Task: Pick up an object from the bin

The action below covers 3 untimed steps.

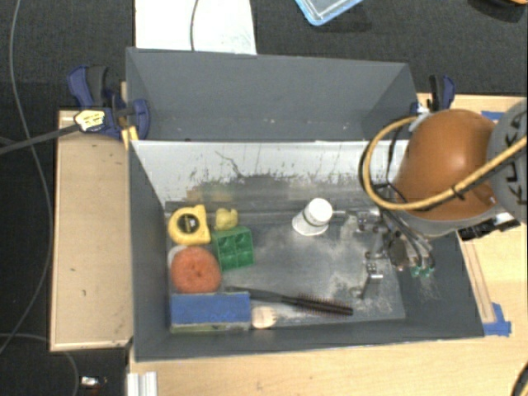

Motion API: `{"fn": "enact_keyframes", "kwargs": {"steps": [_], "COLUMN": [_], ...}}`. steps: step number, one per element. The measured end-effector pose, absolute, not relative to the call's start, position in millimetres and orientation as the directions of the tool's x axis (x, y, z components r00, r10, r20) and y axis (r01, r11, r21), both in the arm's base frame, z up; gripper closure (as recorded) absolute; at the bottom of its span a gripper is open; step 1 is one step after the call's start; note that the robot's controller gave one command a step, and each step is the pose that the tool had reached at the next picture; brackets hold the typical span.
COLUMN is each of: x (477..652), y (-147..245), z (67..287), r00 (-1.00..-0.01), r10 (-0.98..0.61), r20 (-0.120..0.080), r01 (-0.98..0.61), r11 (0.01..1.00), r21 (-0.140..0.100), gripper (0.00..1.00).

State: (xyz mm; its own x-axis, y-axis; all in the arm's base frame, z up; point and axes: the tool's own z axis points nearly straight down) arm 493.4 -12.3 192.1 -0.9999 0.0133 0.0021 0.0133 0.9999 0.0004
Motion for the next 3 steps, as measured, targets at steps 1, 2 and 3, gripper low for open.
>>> {"fn": "enact_keyframes", "kwargs": {"steps": [1, 2, 3], "x": [494.6, 493.3, 474.6], "y": [-12.4, 5.7, -41.9], "z": [193.9, 151.9, 87.3], "r00": [-1.000, -0.991, -0.988], "r10": [0.013, -0.135, -0.154], "r20": [-0.002, -0.011, -0.001], "r01": [0.013, -0.135, -0.154], "r11": [1.000, 0.991, 0.988], "r21": [0.000, -0.002, -0.003], "gripper": [0.00, 0.00, 0.00]}}
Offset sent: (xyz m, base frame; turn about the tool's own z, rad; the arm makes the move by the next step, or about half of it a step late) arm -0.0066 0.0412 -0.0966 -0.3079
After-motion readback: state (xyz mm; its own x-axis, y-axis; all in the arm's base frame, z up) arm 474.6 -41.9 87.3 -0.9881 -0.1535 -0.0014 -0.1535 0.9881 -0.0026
